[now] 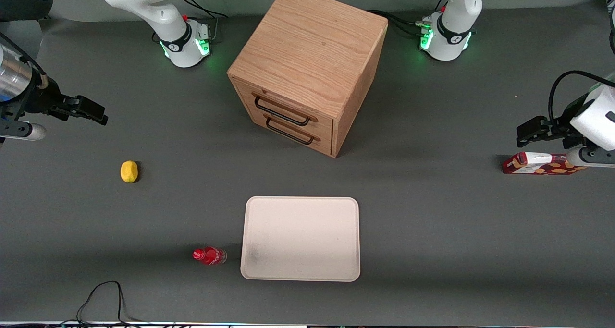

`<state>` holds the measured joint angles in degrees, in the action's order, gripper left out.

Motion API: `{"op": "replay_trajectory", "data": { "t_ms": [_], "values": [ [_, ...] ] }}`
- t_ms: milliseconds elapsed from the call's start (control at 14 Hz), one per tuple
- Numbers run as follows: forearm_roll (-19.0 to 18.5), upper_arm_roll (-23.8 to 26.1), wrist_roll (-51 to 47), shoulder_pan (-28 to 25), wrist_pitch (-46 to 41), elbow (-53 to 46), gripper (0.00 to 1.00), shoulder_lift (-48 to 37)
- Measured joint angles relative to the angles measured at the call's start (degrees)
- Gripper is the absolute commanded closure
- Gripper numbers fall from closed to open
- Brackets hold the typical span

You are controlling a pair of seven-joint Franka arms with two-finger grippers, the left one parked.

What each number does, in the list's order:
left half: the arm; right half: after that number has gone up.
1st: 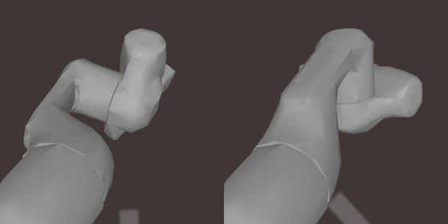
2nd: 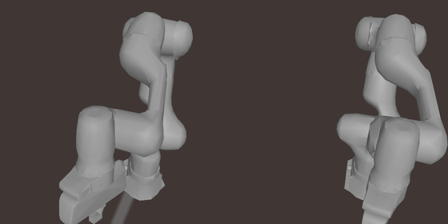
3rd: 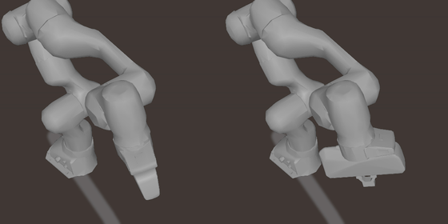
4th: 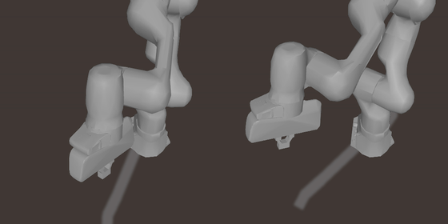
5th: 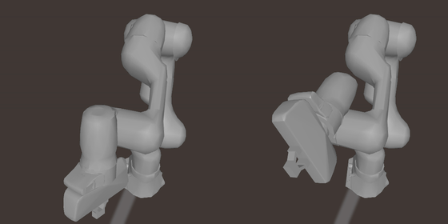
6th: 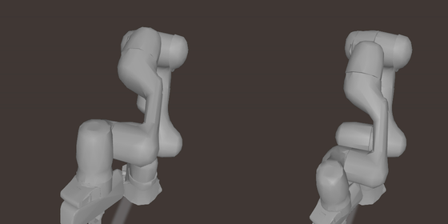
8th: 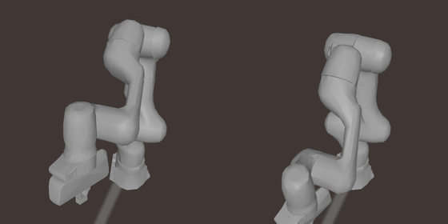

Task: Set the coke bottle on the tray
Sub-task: 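Move the right gripper down toward the red Coca-Cola bottle beside the tray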

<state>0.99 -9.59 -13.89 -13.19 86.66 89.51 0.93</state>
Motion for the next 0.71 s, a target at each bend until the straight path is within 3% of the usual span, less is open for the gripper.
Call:
{"op": "replay_trajectory", "data": {
  "t_ms": [286, 714],
  "values": [
    [3.27, 0.27, -1.39, 0.17, -0.39, -10.75, 0.0, 9.9],
    [3.57, 5.07, -1.43, 0.4, 1.84, -32.05, 0.0, 33.49]
  ]
}}
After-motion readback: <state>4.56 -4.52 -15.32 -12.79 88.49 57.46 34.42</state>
